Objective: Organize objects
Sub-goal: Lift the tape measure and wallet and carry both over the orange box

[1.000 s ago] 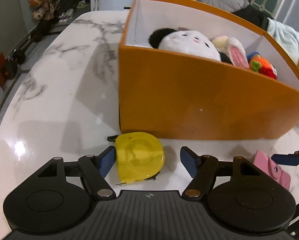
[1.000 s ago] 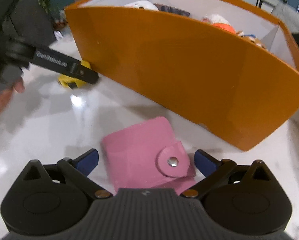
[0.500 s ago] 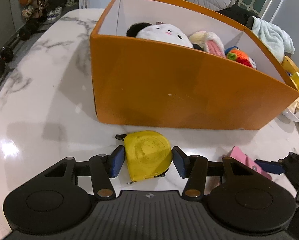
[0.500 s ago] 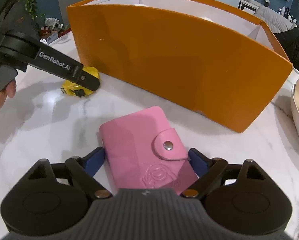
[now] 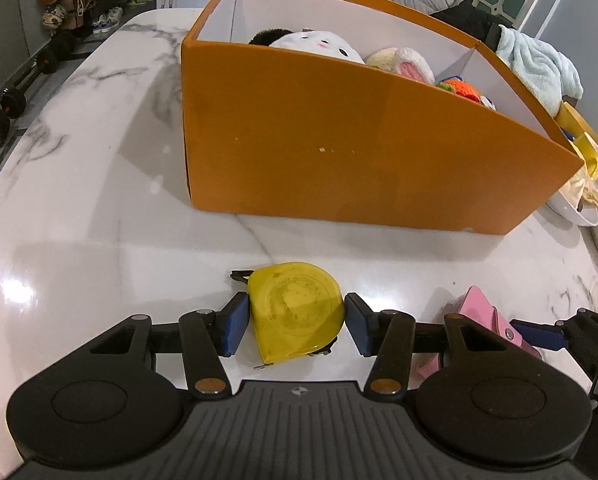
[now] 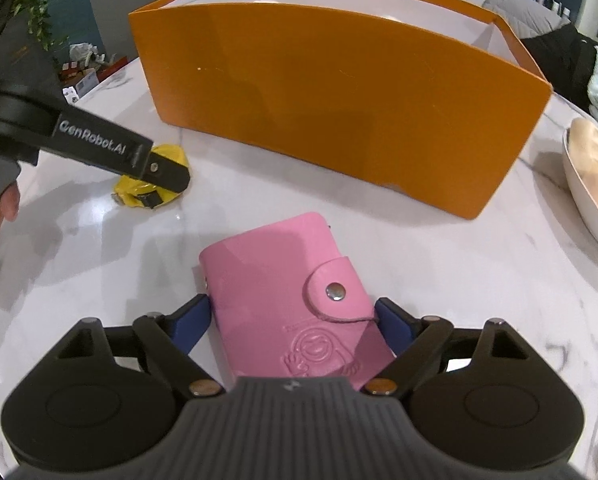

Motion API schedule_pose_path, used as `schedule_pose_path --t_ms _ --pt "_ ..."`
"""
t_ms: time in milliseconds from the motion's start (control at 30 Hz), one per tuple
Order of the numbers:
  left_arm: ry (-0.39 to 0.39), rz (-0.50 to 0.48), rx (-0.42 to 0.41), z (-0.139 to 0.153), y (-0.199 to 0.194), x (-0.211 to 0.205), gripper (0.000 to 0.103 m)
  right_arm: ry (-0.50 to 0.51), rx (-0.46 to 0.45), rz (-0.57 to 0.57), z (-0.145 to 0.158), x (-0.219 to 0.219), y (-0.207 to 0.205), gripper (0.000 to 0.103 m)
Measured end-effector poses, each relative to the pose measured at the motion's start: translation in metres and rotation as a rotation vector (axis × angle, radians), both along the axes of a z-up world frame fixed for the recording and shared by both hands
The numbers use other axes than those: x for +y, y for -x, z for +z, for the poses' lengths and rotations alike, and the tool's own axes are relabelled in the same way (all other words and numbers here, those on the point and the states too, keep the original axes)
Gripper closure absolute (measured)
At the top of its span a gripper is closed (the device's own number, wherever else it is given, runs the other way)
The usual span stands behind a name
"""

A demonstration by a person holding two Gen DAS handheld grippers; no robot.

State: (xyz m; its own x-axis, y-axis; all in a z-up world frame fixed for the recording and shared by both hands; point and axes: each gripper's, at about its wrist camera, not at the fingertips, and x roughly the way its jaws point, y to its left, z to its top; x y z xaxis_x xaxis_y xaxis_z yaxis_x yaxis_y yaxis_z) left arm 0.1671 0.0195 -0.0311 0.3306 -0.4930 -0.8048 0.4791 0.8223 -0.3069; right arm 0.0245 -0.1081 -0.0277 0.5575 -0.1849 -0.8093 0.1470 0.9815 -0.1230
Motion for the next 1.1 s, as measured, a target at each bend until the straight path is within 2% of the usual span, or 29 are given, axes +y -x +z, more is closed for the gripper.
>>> schedule_pose_path --t_ms 200,533,767,1100 --pt "-0.018 -0.003 -0.018 0.001 0.017 0.002 0.043 0.004 0.003 -0.031 0.003 -0.002 0.007 0.015" --pt "-0.079 -0.010 -0.129 0.017 0.057 0.000 0.043 -0.019 -0.002 -0.124 0.005 0.001 0.022 0.015" --pt "-0.082 -0.031 -0.179 0.030 0.075 -0.002 0.043 -0.003 -0.021 -0.140 0.019 0.007 0.032 0.015" --pt "-0.069 -0.041 -0.233 0.049 0.079 -0.001 0.043 0.029 -0.054 -0.131 0.047 0.018 0.039 0.015"
